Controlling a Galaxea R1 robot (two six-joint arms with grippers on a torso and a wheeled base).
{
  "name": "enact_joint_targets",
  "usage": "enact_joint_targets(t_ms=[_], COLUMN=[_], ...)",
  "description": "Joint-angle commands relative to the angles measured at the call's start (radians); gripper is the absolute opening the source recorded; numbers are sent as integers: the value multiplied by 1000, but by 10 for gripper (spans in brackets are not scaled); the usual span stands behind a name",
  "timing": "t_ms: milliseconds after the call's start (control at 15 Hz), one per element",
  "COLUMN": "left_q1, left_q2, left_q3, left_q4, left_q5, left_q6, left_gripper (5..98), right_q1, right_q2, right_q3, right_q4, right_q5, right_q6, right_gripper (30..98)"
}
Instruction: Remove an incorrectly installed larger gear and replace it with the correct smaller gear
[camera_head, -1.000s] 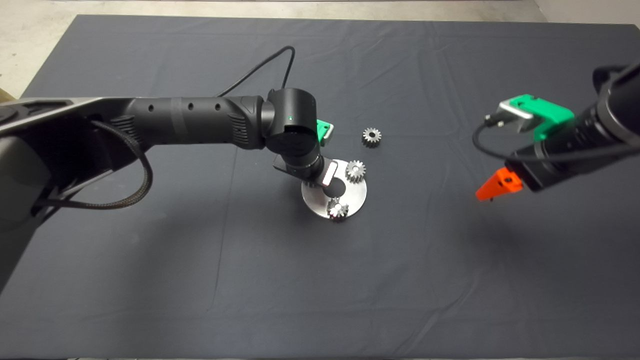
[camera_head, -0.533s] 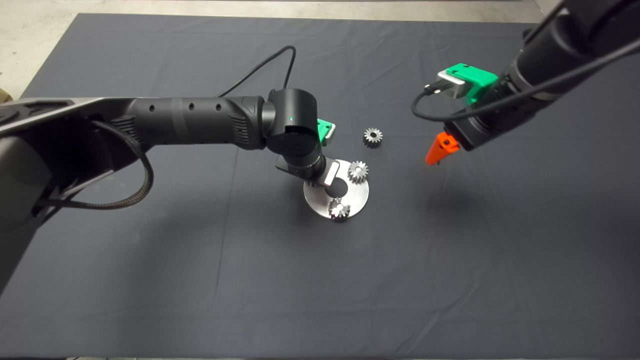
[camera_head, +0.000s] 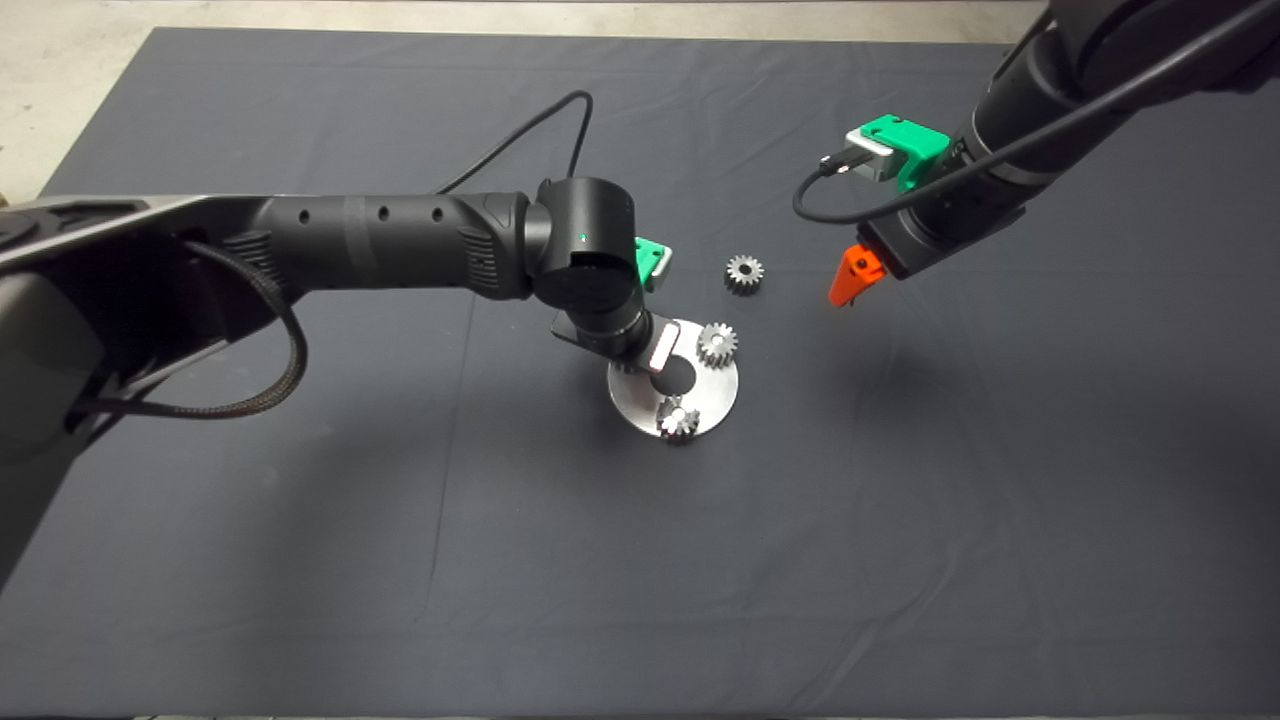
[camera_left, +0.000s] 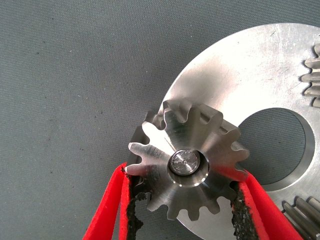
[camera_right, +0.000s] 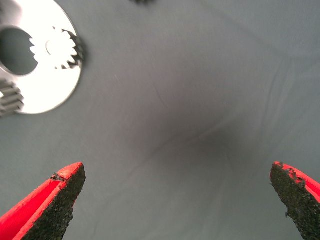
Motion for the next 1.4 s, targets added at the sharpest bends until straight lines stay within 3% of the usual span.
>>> enact_joint_targets(t_ms=[0, 200, 400, 667, 867, 1067, 1133, 1200, 1267, 1333], left_q1=[-37, -55, -112, -142, -142, -139, -137, -136, -134, -134], left_q2=[-2, -1, 2, -9, -82, -217, -253, -278, -298, -319], left_q3=[19, 21, 36, 62, 110, 230, 259, 269, 274, 300], left_q4=[6, 5, -4, -46, -105, -118, -120, -120, -120, -119], left_q5=[-15, -18, -21, -17, -15, -8, 0, 25, 65, 83], left_q6=[9, 9, 5, 5, -1, -23, -28, -39, -41, -41], left_gripper=[356, 355, 355, 354, 354, 353, 353, 353, 353, 353], right_q1=[-3, -4, -4, -4, -3, -48, -64, -84, -94, -96], right_q2=[2, 2, -8, 1, 12, 14, 21, 27, 42, 54], right_q3=[4, 5, 28, 32, 24, -6, -17, -35, -59, -79], right_q4=[-38, -34, -34, -36, -36, -63, -88, -115, -127, -131], right_q5=[-67, -65, -65, -65, -64, -64, -64, -64, -64, -64], right_q6=[-5, -1, 1, 2, 2, -2, -2, -1, -5, -7], right_gripper=[977, 977, 977, 977, 977, 977, 977, 977, 977, 977])
